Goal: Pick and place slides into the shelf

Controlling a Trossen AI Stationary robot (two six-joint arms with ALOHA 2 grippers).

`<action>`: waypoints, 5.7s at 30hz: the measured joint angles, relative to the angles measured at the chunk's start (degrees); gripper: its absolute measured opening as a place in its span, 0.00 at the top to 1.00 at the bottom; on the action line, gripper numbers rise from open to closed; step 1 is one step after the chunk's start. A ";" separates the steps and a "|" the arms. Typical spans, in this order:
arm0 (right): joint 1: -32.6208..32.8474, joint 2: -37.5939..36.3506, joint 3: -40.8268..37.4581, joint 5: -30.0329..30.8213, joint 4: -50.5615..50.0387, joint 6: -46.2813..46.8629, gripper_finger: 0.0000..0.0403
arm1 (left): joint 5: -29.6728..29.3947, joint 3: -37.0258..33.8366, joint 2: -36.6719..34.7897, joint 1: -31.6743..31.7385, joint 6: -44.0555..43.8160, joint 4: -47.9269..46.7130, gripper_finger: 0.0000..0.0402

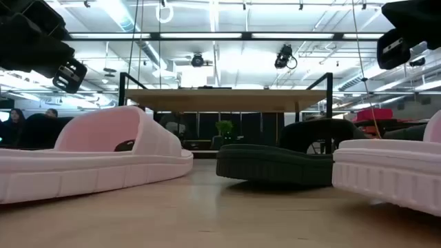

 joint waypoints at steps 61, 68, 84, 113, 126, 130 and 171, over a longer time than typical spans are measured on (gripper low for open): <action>0.02 0.01 0.00 -0.01 0.00 0.00 0.97 | 0.00 0.00 0.01 0.00 0.00 0.01 0.90; 0.00 0.00 0.01 -0.02 0.00 0.00 0.97 | 0.00 0.01 0.01 0.00 0.00 0.00 0.93; 0.01 0.01 0.01 -0.02 0.01 0.00 0.97 | 0.00 0.00 0.00 0.00 0.00 0.00 0.90; 0.02 0.02 0.02 0.00 0.00 0.00 0.97 | 0.00 0.00 -0.01 0.00 0.00 0.00 0.93; 0.01 0.02 0.01 0.00 0.00 0.00 0.97 | 0.00 0.02 0.01 0.00 0.00 0.00 0.90; 0.00 0.00 0.01 -0.02 0.01 0.00 0.97 | 0.00 0.00 0.01 0.00 0.00 0.02 0.91; 0.01 0.02 0.00 -0.01 0.01 0.00 0.97 | -6.04 8.79 10.08 -0.02 1.35 10.94 0.77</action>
